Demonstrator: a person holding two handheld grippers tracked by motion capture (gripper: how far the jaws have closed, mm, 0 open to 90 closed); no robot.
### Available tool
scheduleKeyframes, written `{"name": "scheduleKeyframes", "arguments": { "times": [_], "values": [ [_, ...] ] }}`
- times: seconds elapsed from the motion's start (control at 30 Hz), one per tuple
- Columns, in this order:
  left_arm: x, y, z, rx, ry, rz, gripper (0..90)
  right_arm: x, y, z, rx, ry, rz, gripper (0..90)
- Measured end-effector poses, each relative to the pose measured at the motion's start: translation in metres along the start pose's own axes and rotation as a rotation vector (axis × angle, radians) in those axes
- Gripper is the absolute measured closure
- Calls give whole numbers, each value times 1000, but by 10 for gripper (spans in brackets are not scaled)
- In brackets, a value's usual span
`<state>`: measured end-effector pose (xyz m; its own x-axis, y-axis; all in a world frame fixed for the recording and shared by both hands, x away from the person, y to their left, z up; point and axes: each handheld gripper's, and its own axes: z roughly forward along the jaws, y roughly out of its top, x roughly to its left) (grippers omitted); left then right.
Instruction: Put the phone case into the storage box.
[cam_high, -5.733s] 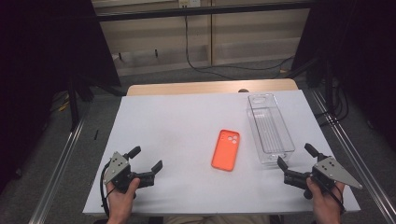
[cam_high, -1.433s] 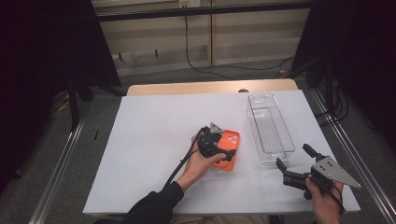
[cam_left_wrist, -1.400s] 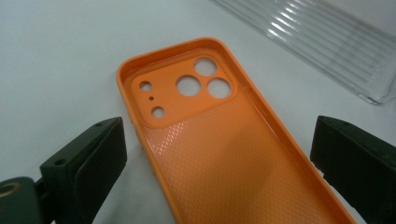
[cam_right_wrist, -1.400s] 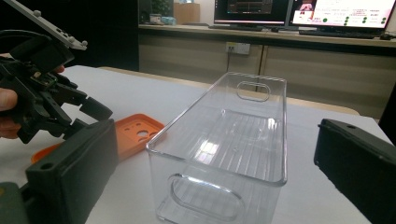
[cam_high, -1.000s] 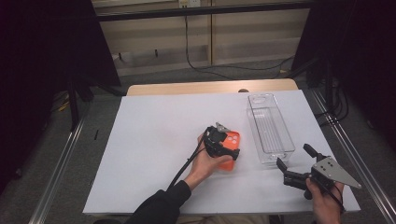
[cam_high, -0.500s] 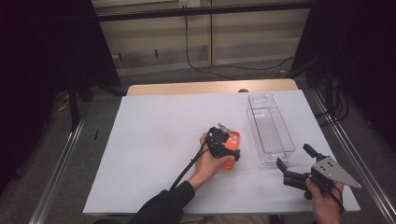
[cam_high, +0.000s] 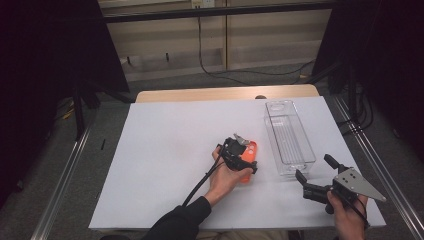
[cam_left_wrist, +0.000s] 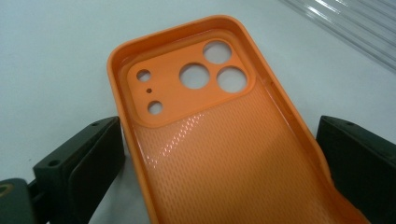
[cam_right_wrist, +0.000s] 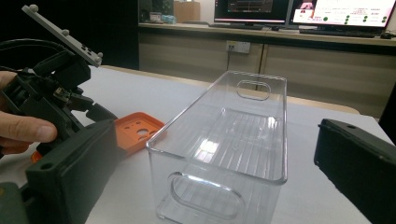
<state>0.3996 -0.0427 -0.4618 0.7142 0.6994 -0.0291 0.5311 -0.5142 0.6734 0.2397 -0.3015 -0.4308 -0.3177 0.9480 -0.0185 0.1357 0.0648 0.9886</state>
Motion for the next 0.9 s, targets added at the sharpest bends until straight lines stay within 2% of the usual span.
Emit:
{"name": "scheduleKeyframes", "arguments": {
  "times": [0.07,0.3,0.9],
  "values": [
    [1,0,0,-1,-1,5,21,0,0,0,0,1,-1,0],
    [2,8,-1,59,-3,10,57,0,0,0,0,1,0,0],
    [8,8,-7,75,-36,23,105,-1,0,0,1,-2,-1,0]
  ]
}}
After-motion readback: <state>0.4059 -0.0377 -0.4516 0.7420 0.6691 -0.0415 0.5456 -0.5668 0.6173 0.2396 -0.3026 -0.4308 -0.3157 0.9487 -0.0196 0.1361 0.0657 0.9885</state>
